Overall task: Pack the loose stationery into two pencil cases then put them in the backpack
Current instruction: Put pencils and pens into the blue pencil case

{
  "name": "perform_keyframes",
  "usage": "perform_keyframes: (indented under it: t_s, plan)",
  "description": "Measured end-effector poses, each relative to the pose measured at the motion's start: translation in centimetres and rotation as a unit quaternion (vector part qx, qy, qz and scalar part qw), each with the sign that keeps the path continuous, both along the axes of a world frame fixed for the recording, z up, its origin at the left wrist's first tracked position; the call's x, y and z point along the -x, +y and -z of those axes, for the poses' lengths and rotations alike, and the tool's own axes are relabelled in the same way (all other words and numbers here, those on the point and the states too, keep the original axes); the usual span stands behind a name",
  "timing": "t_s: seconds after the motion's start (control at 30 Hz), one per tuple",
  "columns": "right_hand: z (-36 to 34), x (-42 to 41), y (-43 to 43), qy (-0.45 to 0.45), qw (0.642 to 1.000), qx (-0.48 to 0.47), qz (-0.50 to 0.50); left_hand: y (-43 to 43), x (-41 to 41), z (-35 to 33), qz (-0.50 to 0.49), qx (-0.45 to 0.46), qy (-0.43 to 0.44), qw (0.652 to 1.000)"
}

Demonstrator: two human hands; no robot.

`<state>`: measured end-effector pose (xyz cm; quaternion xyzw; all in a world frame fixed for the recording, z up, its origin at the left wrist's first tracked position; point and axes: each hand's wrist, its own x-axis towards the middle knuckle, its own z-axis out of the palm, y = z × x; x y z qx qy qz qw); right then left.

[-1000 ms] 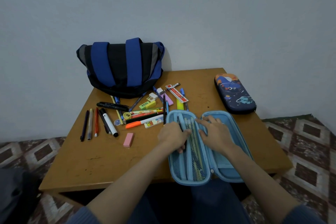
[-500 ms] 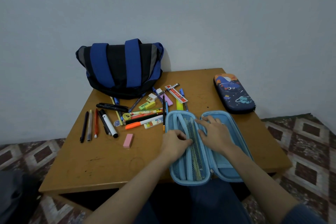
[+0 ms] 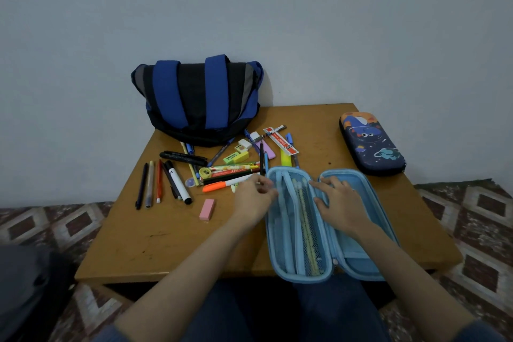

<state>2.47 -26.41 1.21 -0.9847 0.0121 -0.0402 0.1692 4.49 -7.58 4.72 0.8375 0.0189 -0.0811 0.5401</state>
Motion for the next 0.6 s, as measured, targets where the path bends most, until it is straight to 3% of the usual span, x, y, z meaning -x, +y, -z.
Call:
perform_keyframes:
  t_s: [0.13,0.33,0.6]
  plan:
    - [0.1,-0.1,0.1,-0.004,1.000,-0.005,-0.003,5.6,-3.1,0.4,-0.088,-0.096,-0.043,0.991]
    - [0.0,-0.4,0.1,0.012,1.000,0.005,0.003,13.2,-8.1,-0.1,-0.169,-0.262,-0.008,0.950]
    - [0.4,-0.5,0.1,0.008,1.000,-0.005,0.013,14.2,-11.9,0.1,-0.139,-0.366,0.029,0.920]
